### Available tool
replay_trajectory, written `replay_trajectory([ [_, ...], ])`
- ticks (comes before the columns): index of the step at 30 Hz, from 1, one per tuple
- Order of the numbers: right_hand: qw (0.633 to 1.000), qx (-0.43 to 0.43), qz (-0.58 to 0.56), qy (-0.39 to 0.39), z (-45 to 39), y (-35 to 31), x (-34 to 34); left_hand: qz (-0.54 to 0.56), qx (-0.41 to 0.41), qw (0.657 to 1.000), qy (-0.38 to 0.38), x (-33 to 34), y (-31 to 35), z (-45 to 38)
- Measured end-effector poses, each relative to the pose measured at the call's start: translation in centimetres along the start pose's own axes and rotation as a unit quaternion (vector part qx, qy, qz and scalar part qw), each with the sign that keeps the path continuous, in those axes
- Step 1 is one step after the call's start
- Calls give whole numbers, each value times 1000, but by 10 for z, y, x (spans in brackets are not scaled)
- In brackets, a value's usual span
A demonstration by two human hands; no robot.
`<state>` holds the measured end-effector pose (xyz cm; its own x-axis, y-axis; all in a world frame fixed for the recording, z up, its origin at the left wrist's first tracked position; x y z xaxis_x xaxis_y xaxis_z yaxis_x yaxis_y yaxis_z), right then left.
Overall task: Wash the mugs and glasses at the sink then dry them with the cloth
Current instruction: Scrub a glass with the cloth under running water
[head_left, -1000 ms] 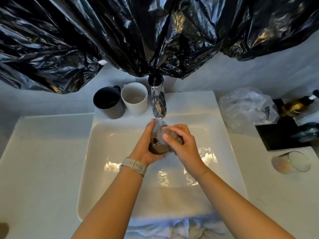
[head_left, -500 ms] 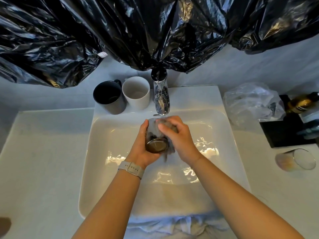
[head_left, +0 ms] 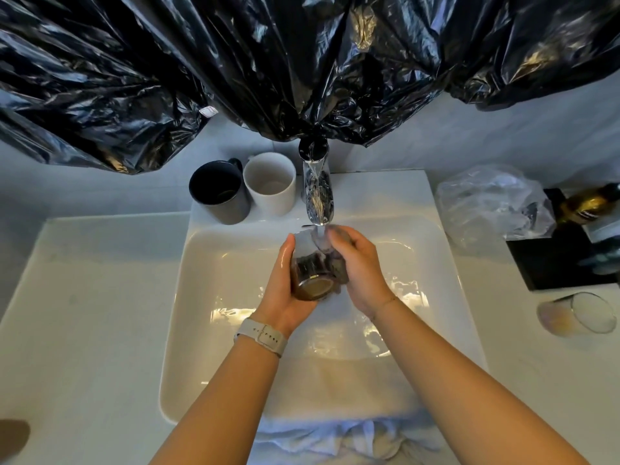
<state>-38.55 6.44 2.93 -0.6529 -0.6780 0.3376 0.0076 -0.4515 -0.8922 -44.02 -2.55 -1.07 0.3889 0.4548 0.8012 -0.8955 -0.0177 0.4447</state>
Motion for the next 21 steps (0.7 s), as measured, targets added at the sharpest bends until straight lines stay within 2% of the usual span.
replay_trajectory([
  [4, 997, 6, -74, -16, 17, 12, 3, -90, 12, 996, -17, -8, 1, 12],
  [9, 999, 16, -45, -6, 22, 7, 4, -228, 25, 973, -18, -7, 7, 22],
  [11, 1000, 5, -2, 2, 20, 2, 4, -199, 20, 980, -15, -6, 11, 22],
  [14, 993, -52, 102, 18, 23, -7, 3, -139, -35, 989, -31, 4, 7, 13],
  [17, 988, -63, 137, 29, 32, 0, -9, -109, -62, 992, -27, 8, -4, -4],
  [21, 977, -68, 201, -29, 26, -2, -8, -34, -85, 996, -12, 0, -17, -16],
])
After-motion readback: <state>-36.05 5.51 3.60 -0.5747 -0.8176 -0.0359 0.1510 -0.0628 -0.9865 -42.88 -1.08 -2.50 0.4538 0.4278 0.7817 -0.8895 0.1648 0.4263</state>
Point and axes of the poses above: each hand's wrist, its own z-axis away from the middle knuckle, its own x-axis out of the palm, y = z × x, the point moved 8 cm from there along -z, towards the middle knuckle, and after that the axes turned 11 degrees about -y, right-handed, at the moved point
